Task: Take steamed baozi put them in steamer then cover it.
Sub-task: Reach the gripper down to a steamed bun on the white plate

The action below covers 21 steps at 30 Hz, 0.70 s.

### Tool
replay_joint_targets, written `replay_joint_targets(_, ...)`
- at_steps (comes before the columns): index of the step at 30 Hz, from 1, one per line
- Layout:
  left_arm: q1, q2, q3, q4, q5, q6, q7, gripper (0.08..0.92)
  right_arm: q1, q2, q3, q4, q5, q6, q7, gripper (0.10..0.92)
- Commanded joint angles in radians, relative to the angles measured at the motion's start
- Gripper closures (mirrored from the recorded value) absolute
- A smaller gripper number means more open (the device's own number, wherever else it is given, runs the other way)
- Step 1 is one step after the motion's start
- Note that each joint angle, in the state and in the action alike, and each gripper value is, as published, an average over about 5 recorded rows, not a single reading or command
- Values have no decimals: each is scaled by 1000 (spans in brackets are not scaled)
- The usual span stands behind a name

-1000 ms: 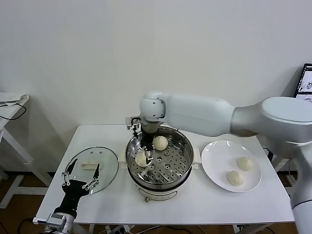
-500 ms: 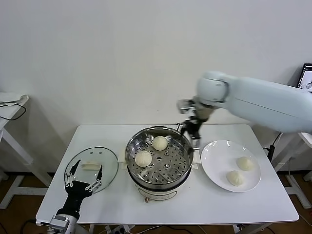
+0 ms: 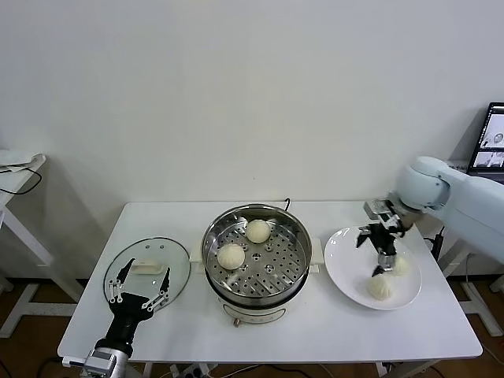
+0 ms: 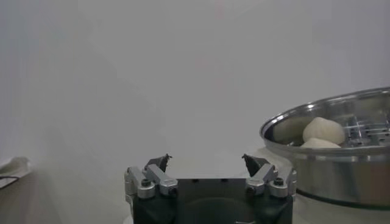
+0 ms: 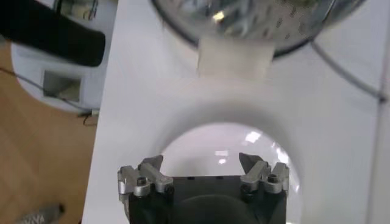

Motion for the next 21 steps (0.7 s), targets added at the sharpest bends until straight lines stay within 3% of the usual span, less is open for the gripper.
replay_joint_targets(1, 2, -2, 11, 1, 6, -1, -3, 177, -347, -17, 310, -113, -234, 80, 5, 203)
replay_joint_targets(21, -5, -2, 15, 14, 13, 2, -9, 177, -449, 96, 398, -208, -291, 84, 41, 203)
